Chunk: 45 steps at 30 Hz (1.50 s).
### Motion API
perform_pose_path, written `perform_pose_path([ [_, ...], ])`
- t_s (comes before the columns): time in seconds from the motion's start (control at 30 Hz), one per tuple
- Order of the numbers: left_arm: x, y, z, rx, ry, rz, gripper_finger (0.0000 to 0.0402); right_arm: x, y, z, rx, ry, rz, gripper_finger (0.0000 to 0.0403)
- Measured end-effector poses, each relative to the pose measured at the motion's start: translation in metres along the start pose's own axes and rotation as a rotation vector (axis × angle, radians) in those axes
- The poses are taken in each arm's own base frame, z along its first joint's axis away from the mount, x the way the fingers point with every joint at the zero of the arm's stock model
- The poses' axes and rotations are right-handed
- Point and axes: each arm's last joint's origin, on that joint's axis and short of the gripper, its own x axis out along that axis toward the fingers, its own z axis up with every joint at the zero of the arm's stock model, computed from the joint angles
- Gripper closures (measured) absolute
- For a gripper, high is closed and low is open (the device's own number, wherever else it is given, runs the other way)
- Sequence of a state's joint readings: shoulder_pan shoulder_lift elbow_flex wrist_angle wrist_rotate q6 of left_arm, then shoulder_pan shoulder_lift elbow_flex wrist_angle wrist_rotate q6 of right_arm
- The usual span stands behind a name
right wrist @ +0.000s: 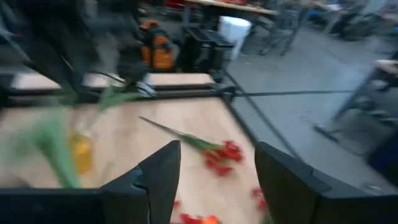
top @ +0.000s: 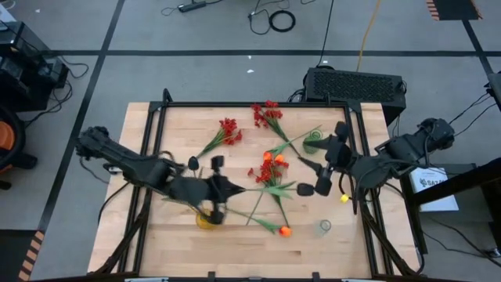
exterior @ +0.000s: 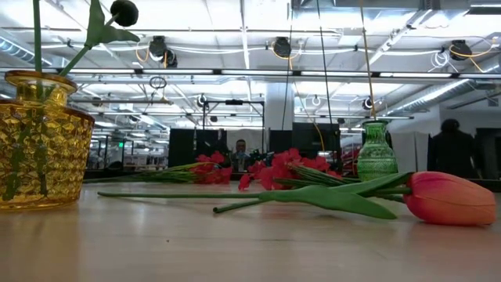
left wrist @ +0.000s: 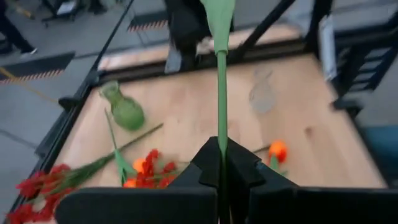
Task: Sort flowers into vase by color
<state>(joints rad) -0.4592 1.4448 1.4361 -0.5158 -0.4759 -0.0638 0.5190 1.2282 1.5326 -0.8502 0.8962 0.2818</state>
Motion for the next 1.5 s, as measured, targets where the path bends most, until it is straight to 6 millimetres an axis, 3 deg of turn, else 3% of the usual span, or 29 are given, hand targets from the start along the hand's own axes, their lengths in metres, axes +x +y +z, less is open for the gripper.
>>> perform_pose_path([
  [0.23,-0.072,0.007,0.025,-0.005,-0.268,-0.094,0.0396,0.004,-0.006,-0.012,0.015,0.044,-0.107,0.0204],
  [0.4,-0.090,-0.003,0.038,0.018,-0.444,-0.137,0.0396,0.027,0.017,-0.034,0.050,-0.012,-0.083,0.0204],
  [0.63,-0.055,-0.030,0.020,0.038,-0.531,-0.138,0.0398,0.068,0.067,-0.080,0.054,-0.377,0.256,0.0204],
  [0.73,-0.040,-0.034,0.010,0.004,-0.600,-0.117,0.0398,0.072,0.076,-0.093,0.047,-0.619,0.403,0.0205],
  [0.87,-0.013,-0.039,-0.009,-0.041,-0.658,-0.082,0.0398,0.070,0.079,-0.093,0.068,-0.821,0.495,0.0221],
  [1.2,0.042,-0.047,-0.035,-0.089,-0.693,-0.053,0.0399,0.089,0.107,-0.070,0.097,-0.839,0.552,0.0268],
  [1.5,0.045,-0.051,-0.035,-0.072,-0.739,-0.040,0.0400,0.098,0.121,-0.052,0.063,-0.772,0.518,0.0273],
])
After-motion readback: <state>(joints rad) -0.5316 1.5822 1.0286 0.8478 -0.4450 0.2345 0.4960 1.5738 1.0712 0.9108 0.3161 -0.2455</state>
